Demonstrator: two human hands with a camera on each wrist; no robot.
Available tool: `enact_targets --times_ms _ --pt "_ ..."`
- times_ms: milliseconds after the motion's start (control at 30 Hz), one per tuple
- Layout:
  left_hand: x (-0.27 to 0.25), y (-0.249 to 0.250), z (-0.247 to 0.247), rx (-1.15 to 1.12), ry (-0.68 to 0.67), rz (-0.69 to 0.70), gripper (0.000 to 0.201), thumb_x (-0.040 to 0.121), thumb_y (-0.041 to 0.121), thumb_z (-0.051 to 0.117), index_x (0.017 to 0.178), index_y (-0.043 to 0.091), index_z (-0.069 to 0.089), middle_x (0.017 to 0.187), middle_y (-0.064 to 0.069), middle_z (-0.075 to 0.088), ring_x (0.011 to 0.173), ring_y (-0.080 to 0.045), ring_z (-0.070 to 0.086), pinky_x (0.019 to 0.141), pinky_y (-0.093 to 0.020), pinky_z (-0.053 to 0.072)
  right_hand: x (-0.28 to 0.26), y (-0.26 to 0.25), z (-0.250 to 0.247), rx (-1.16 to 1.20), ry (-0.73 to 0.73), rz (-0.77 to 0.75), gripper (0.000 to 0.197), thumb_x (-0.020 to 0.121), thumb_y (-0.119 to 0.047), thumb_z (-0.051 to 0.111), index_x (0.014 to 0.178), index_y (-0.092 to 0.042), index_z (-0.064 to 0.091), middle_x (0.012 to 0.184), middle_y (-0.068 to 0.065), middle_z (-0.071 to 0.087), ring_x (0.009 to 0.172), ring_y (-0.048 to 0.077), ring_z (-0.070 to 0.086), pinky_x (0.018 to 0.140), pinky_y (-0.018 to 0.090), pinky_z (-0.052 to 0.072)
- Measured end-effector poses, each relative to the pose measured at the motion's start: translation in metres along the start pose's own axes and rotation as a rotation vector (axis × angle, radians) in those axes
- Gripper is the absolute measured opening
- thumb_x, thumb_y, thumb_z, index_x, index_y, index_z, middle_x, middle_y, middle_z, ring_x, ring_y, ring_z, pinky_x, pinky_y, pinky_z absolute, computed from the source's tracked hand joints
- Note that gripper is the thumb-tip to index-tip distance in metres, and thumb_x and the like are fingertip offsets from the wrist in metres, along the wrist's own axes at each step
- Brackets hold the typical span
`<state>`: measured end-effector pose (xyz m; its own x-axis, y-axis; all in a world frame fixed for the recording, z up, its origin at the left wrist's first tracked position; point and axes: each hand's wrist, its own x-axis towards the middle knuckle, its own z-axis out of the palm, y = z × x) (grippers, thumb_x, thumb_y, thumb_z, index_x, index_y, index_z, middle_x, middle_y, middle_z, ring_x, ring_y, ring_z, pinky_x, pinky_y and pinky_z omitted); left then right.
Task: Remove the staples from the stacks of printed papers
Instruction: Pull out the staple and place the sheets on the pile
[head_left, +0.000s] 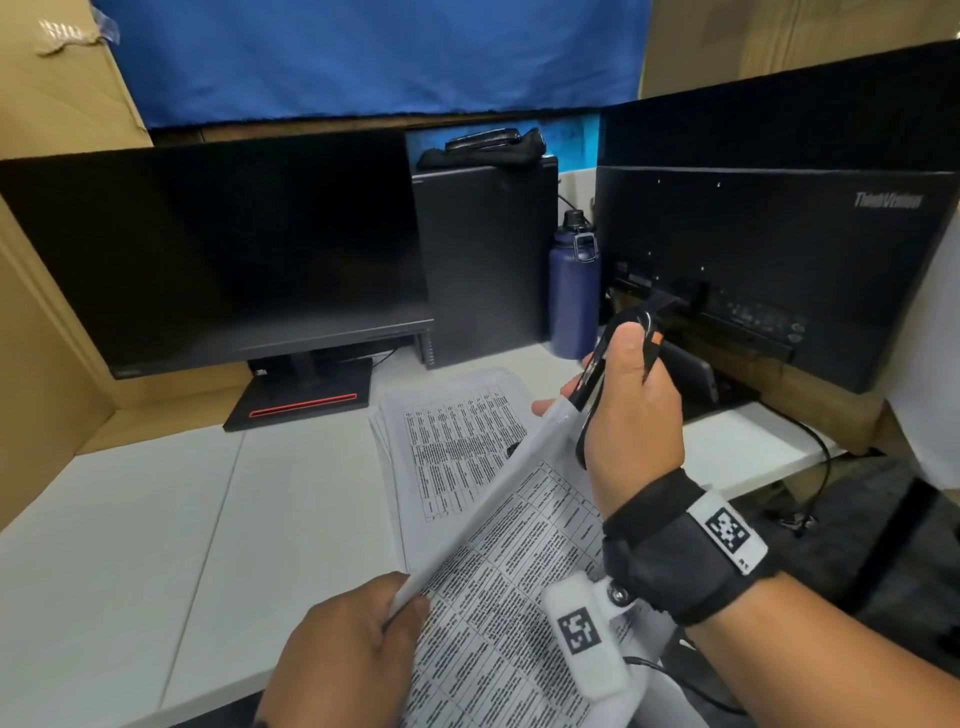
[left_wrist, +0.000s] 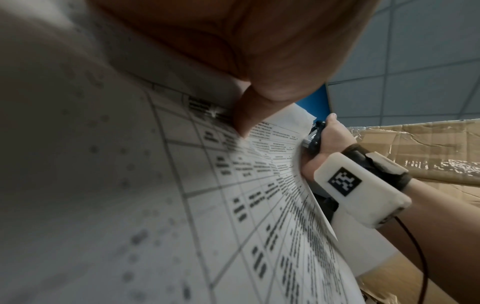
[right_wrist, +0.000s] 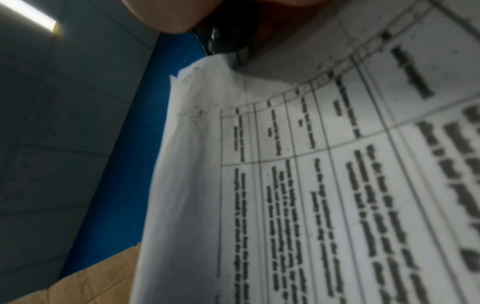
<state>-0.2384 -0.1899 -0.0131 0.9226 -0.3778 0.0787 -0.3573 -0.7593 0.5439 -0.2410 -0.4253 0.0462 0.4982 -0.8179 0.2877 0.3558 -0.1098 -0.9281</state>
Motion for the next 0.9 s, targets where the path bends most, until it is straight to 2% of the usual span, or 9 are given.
enact_targets --times_ms 100,200,300,367,467,567,700,800,900 --pt "-0.004 0.005 0.004 0.052 -0.024 0.011 0.026 0.100 0.050 0.050 0.075 0.053 0.049 0.073 0.009 0.064 0.074 0.000 0.060 0.061 -0.014 0.041 -0.002 0.002 -0.004 -0.102 0.014 -0.095 0.065 0.077 -0.077 0.038 0.082 -0.016 0.059 0.070 -0.004 0.062 0.070 0.010 0.062 0.074 0.034 0.049" --pt "-0.005 0.005 0.011 0.099 -0.041 0.028 0.026 0.102 0.052 0.044 0.077 0.054 0.043 0.075 0.014 0.060 0.076 -0.001 0.057 0.063 -0.013 0.040 -0.003 0.006 -0.007 -0.118 -0.027 -0.117 0.056 0.076 -0.072 0.042 0.077 -0.018 0.057 0.064 -0.009 0.059 0.058 -0.001 0.056 0.069 0.031 0.050" --pt "-0.005 0.006 0.015 0.115 -0.054 0.019 0.022 0.103 0.052 0.042 0.081 0.055 0.043 0.078 0.015 0.061 0.076 0.000 0.057 0.064 -0.013 0.042 0.004 0.009 -0.006 -0.144 -0.084 -0.096 0.051 0.088 -0.065 0.045 0.081 -0.016 0.057 0.070 -0.006 0.058 0.063 0.003 0.055 0.068 0.027 0.047" --pt "-0.002 0.004 0.014 0.097 -0.065 -0.007 0.020 0.102 0.051 0.044 0.083 0.049 0.049 0.078 0.012 0.064 0.077 -0.001 0.060 0.066 -0.014 0.045 0.016 0.009 -0.007 -0.127 -0.156 -0.045 0.039 0.100 -0.049 0.049 0.092 -0.011 0.057 0.073 0.000 0.059 0.066 0.007 0.057 0.066 0.023 0.051" --pt "0.010 -0.009 0.002 -0.014 -0.017 -0.080 0.022 0.100 0.044 0.053 0.085 0.034 0.065 0.075 0.006 0.070 0.073 -0.003 0.065 0.068 -0.022 0.052 0.052 0.022 -0.021 -0.022 -0.202 0.188 0.027 0.098 -0.030 0.059 0.112 -0.007 0.055 0.080 0.009 0.060 0.073 0.018 0.060 0.067 0.036 0.054" --pt "0.032 -0.031 -0.017 -0.291 0.095 -0.206 0.019 0.096 0.033 0.066 0.080 0.026 0.075 0.067 0.004 0.076 0.066 -0.013 0.071 0.067 -0.034 0.056 0.098 0.054 -0.047 -0.472 -0.218 0.282 0.032 0.092 -0.031 0.065 0.111 -0.006 0.062 0.092 0.011 0.067 0.086 0.028 0.063 0.081 0.039 0.048" --pt "0.060 -0.051 -0.030 -0.806 0.078 -0.415 0.016 0.091 0.020 0.073 0.096 0.005 0.078 0.093 -0.018 0.080 0.088 -0.039 0.077 0.092 -0.062 0.056 0.126 0.076 -0.062 -1.044 -0.456 0.347 0.035 0.091 -0.043 0.065 0.090 -0.008 0.067 0.079 0.009 0.067 0.075 0.027 0.064 0.069 0.031 0.046" --pt "0.081 -0.049 -0.032 -0.995 0.051 -0.492 0.016 0.098 0.005 0.062 0.108 -0.001 0.072 0.100 -0.026 0.078 0.092 -0.044 0.075 0.093 -0.060 0.056 0.131 0.072 -0.056 -1.438 -0.526 0.241 0.042 0.087 -0.053 0.064 0.087 -0.011 0.066 0.078 0.007 0.069 0.075 0.025 0.067 0.073 0.032 0.054" --pt "0.102 -0.051 -0.031 -1.057 0.001 -0.537 0.021 0.101 0.007 0.058 0.120 0.001 0.066 0.107 -0.024 0.077 0.101 -0.044 0.074 0.100 -0.061 0.053 0.126 0.056 -0.043 -1.562 -0.535 0.121 0.037 0.087 -0.051 0.060 0.098 -0.017 0.065 0.085 0.002 0.069 0.080 0.023 0.066 0.078 0.032 0.054"
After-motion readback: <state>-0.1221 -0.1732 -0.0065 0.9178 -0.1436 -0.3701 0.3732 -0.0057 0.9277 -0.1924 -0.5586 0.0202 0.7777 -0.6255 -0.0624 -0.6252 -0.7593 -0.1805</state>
